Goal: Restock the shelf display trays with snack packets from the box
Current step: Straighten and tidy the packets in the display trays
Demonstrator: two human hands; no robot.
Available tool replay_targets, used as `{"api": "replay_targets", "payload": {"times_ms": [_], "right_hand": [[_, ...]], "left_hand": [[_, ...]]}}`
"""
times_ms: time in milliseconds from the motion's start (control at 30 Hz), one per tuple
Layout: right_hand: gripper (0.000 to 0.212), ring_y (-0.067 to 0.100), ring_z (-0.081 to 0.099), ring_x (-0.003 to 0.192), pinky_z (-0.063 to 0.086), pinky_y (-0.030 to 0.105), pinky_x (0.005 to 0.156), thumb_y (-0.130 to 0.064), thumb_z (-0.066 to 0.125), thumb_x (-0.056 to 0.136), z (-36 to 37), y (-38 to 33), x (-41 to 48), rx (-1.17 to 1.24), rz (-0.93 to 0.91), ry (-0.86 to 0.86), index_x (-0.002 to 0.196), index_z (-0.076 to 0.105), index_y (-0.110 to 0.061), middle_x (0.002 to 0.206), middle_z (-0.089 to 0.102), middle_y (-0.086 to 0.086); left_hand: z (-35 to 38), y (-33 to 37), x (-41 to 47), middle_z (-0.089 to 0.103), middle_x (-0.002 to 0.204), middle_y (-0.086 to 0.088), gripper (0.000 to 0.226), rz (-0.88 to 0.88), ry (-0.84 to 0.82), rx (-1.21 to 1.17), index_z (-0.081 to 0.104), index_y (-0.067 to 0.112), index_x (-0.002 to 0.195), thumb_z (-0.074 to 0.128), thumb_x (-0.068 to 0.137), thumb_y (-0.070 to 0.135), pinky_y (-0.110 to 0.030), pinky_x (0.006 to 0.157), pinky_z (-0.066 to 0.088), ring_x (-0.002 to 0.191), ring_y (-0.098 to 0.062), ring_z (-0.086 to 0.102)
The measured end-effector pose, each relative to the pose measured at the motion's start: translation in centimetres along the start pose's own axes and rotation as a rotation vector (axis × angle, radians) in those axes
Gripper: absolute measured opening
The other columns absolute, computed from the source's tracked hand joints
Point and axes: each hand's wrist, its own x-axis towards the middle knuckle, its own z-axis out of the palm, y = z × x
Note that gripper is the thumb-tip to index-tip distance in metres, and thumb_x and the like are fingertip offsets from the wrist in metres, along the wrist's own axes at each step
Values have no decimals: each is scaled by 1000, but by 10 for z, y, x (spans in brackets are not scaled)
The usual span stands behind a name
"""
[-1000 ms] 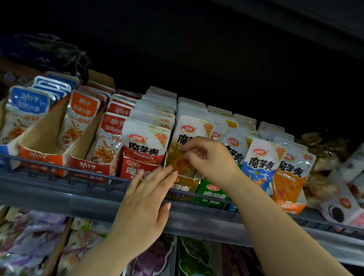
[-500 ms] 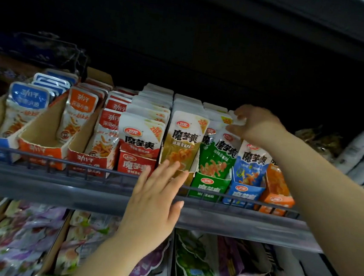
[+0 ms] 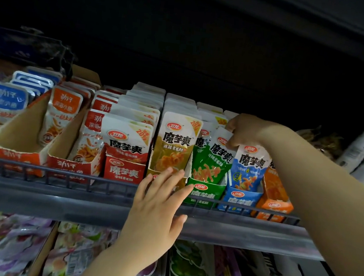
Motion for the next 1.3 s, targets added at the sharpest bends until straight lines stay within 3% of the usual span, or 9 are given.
{"api": "replay_targets", "payload": {"times_ms": [167,333,433,533,633,900,1067,1167,1300], "right_hand": [[9,16,47,86,37,23,61,-12,65,82,-2,6,0,167,-102,42,87,59,-15,86,56,-2],[25,11,52,102,37,20,85,-12,65,83,-14,1,-5,377,-220,148,107,63,-12,99,55,-4],[27,12,51,100,36,20,80,-17,63,84,-4,-4,0,299,-227,156,111,61,-11,101,53,-3],[42,19,51,109,34,19,78,-23,64,83,12,-2,7,161,-174,182,123,52,-16,122,52,3],[50,17,47,108,33,19,78,-19,67,80,10,5,7,234,-172,224,126,48,-17,130,43,4],[66,28,39,123,36,34,97,-23,69,77,10,5,19,11,-100,124,135,38,-21,135,38,9],[61,24,49,119,44,27,89,-18,67,80,7,9,19,189,-111,29,134,41,-7,136,46,10],[58,22,51,117,40,23,75,-24,66,80,3,8,18,180,-114,-33,133,45,-11,132,51,6],[40,16,55,78,48,29,76,-15,67,79,3,4,20,255,-144,-19,116,58,-3,95,60,5]], "left_hand": [[1,-1,-1,35,132,4,48,6,-4,-18,42,29,120,37,74,41,-30,108,3,125,-17,31],[-1,-1,0,35,132,5,47,7,-19,-18,42,29,120,37,74,41,-30,108,2,124,-17,32],[-1,-1,-1,35,132,5,48,13,-33,-13,42,29,120,37,74,41,-29,109,1,124,-17,32],[-1,-3,-2,35,133,5,48,20,-43,-6,43,29,120,37,74,41,-29,110,0,125,-17,32],[0,-3,-2,35,134,4,48,23,-50,-5,43,29,120,37,74,41,-30,109,2,126,-17,31],[2,-4,-3,34,136,3,48,16,-55,-3,43,29,119,37,73,41,-33,109,3,127,-18,30],[3,-4,-3,34,136,3,49,15,-61,4,43,28,120,37,73,42,-33,109,3,127,-18,30],[3,-3,-3,34,137,2,48,16,-61,1,43,29,118,37,73,42,-33,109,3,127,-19,30],[4,-3,-3,33,137,1,46,19,-63,3,43,30,117,37,73,42,-33,109,3,132,-20,22]]}}
